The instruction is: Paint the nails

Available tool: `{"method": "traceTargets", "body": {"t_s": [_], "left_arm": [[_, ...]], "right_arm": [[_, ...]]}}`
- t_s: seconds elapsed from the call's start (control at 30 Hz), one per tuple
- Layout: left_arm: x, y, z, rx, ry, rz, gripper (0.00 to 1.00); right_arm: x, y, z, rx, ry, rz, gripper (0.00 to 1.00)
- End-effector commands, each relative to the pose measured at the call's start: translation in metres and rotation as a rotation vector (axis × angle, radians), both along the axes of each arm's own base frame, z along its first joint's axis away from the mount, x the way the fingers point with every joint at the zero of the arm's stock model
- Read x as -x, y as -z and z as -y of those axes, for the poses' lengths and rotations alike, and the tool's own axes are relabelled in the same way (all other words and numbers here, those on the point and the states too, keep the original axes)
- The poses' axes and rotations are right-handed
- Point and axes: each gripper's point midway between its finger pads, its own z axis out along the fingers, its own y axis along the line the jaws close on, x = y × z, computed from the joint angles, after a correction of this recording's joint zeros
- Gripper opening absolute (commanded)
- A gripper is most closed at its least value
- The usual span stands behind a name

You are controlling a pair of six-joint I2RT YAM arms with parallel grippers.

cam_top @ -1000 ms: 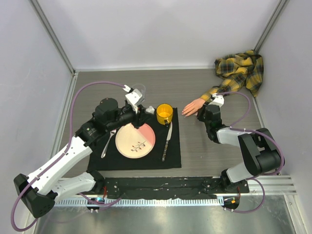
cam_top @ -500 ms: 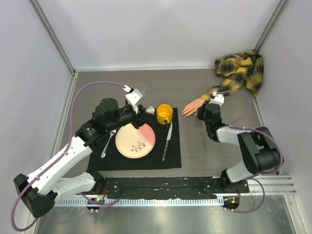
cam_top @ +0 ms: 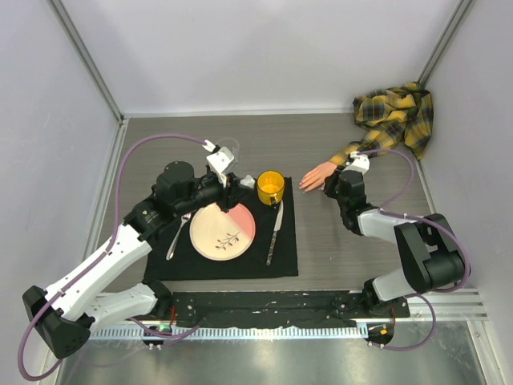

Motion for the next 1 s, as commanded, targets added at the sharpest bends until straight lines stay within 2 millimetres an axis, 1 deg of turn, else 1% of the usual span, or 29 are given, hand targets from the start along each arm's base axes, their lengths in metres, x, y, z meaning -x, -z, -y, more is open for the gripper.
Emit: {"method": "traceTargets", "body": {"t_s": [0.0, 0.2, 0.37, 0.6, 0.9, 0.97], "left_arm": [[0.0, -0.022, 0.005, 0.051, 0.025, 0.077, 0.0], [0.0, -0.022, 0.005, 0.051, 0.028, 0.077, 0.0], [0.0, -0.021, 0.005, 0.051, 0.03, 0.075, 0.0], [0.001, -0.022, 0.006, 0.051, 0.034, 0.075, 0.0], [0.001, -0.021, 0.006, 0.051, 0.034, 0.075, 0.0], [0.001, -0.022, 0.006, 0.052, 0.034, 0.073, 0.0]], "right_arm": [[-0.006, -0.013, -0.002, -0.024, 0.0, 0.051, 0.01], [-0.008, -0.008, -0.002, -0.024, 0.006, 0.035, 0.01], [-0.007, -0.004, 0.003, -0.013, 0.034, 0.016, 0.01], [-0.006, -0.001, 0.001, -0.018, 0.024, 0.006, 0.01], [0.004, 0.002, 0.002, -0.037, 0.029, -0.021, 0.0], [0.006, 0.006, 0.002, -0.036, 0.028, -0.028, 0.01]]}}
